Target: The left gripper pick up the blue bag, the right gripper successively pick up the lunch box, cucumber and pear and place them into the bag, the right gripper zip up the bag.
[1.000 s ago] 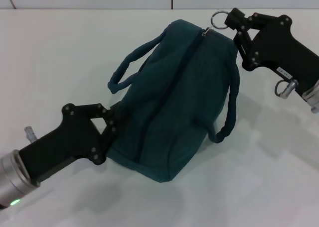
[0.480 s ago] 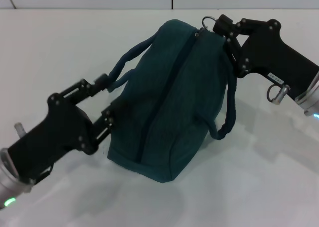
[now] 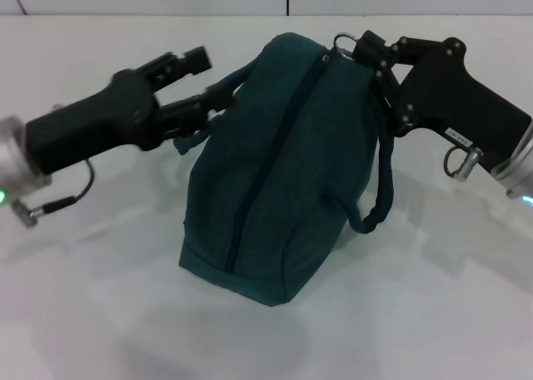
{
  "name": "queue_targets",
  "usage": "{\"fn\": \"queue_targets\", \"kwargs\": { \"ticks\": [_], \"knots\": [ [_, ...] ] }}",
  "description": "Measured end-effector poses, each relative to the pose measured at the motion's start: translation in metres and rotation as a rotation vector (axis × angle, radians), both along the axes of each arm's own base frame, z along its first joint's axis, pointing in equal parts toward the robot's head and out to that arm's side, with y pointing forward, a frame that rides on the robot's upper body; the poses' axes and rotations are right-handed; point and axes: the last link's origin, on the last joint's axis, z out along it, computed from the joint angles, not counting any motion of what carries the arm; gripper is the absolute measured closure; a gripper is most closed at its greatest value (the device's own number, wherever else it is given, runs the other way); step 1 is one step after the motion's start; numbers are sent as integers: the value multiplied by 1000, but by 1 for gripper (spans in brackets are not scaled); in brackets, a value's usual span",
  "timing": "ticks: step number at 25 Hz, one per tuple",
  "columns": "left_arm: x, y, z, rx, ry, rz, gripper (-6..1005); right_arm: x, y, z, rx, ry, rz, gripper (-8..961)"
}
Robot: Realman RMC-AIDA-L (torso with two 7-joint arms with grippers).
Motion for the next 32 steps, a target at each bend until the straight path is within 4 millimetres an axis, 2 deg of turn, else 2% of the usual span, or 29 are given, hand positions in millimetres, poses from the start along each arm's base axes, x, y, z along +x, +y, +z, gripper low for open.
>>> {"fn": "queue_targets", "kwargs": {
  "ticks": [4, 8, 14, 25, 30, 32],
  "knots": [
    [19, 21, -7, -101, 105, 8, 175, 0, -1, 0, -2, 0, 1, 936],
    [33, 34, -15, -122, 186, 32, 106, 1, -2, -1, -7, -3, 1, 936],
    [47, 43, -21, -148, 231, 51, 111, 1, -2, -2, -10, -6, 1, 936],
    [47, 46, -22, -162, 235, 69, 259, 3, -5, -1, -11, 2, 3, 936],
    [44, 44, -23, -158, 254, 65, 486, 4, -5, -1, -10, 4, -2, 935],
    [43, 43, -24, -151, 260, 57, 524, 4, -5, -1, -10, 4, -2, 935]
  ]
}}
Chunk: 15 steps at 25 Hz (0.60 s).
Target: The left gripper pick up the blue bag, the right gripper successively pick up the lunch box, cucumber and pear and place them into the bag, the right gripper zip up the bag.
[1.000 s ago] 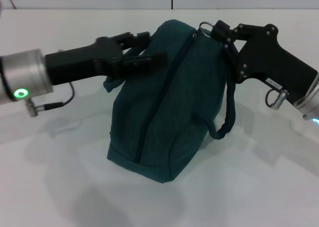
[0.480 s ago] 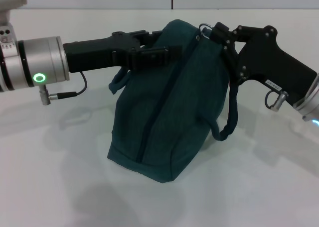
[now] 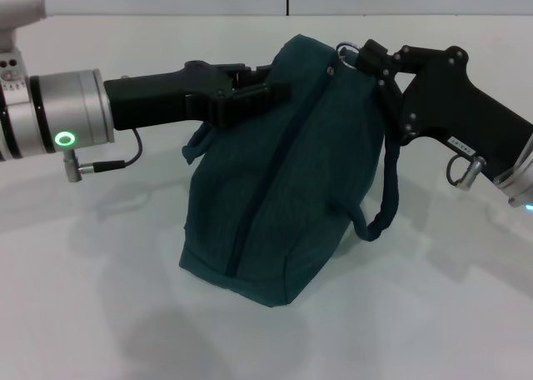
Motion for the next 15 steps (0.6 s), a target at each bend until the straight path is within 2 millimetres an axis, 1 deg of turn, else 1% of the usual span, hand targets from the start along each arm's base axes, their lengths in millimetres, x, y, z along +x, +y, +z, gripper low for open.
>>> {"fn": "queue_targets", "kwargs": {
  "ticks": [4, 9, 11, 15],
  "knots": [
    [-2, -2, -1, -1, 0, -6, 601, 1, -2, 0, -3, 2, 3, 935],
    [-1, -11, 2, -44, 11, -73, 696, 2, -14, 1, -26, 38, 29, 935],
    [-1, -14, 6, -61, 22, -100, 901, 2, -18, -1, -54, 48, 37, 935],
    [-5, -17, 11, -87, 46, -117, 935, 1, -22, -6, -117, 62, 29, 935]
  ]
}}
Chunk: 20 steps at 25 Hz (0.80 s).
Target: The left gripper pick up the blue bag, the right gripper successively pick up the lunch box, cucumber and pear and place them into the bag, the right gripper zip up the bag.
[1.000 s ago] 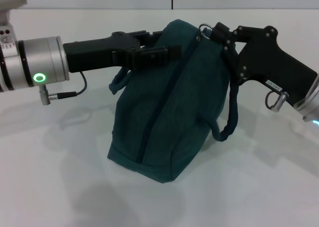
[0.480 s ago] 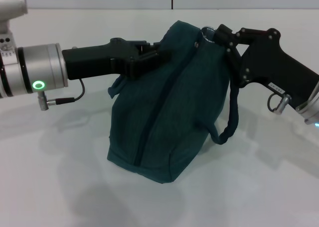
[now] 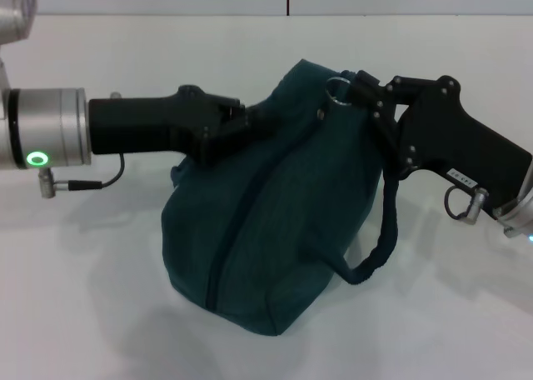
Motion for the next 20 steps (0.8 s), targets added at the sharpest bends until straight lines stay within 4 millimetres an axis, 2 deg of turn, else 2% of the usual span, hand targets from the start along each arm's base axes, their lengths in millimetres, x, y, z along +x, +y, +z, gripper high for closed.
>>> {"fn": "queue_targets", "kwargs": {
  "ticks": [6, 20],
  "knots": [
    [0, -8, 1, -21, 6, -52, 949, 4, 0, 0, -34, 15, -31, 935],
    [-8, -18, -5, 66, 6, -147, 938, 29, 15, 12, -36, 78, -221, 935]
  ]
}}
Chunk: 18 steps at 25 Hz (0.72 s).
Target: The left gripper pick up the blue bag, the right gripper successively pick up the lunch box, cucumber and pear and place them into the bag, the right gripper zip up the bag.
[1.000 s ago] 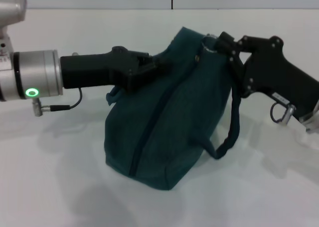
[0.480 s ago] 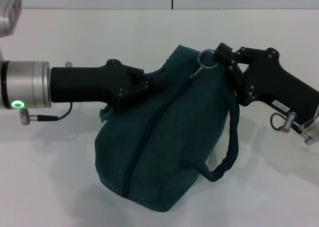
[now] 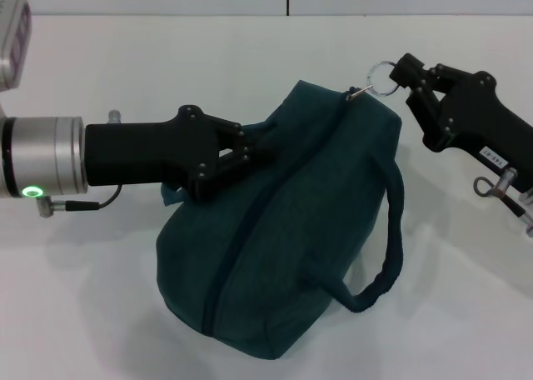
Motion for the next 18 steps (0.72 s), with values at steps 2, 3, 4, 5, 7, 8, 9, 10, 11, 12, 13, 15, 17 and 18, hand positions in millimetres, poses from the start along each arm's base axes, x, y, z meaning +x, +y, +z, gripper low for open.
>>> {"fn": "queue_targets", "kwargs": {
  "ticks": [2, 3, 4, 5, 7, 8, 9, 10, 11, 12, 13, 15, 17, 18],
  "knots": [
    [0, 0, 0, 8, 0, -10, 937, 4, 2, 3, 15, 2, -18, 935],
    [0, 0, 1, 15, -1, -15, 936, 5, 2, 4, 22, 2, -27, 935],
    [0, 0, 1, 21, -2, -20, 935, 8, 3, 6, 31, 2, -39, 936],
    [0, 1, 2, 28, -5, -25, 935, 9, 4, 7, 38, 2, -49, 936],
    [1, 1, 3, 35, -12, -31, 933, 12, 6, 7, 43, -5, -66, 938],
    [1, 1, 4, 37, -19, -35, 932, 13, 7, 7, 45, -11, -75, 938],
    [2, 1, 4, 38, -22, -37, 932, 15, 7, 6, 45, -16, -84, 939],
    [2, 1, 5, 40, -25, -38, 931, 16, 8, 5, 44, -24, -93, 938],
    [3, 1, 6, 44, -29, -40, 930, 17, 9, 5, 43, -30, -98, 937],
    [4, 2, 7, 48, -35, -44, 929, 17, 9, 4, 40, -35, -101, 936],
    [4, 2, 7, 50, -35, -46, 929, 17, 9, 4, 42, -40, -100, 935],
    [5, 3, 7, 53, -36, -54, 927, 18, 9, 4, 57, -57, -93, 933],
    [5, 3, 7, 57, -33, -61, 926, 19, 9, 4, 69, -76, -91, 931],
    [5, 3, 6, 57, -34, -63, 925, 21, 9, 3, 65, -92, -93, 930]
  ]
}}
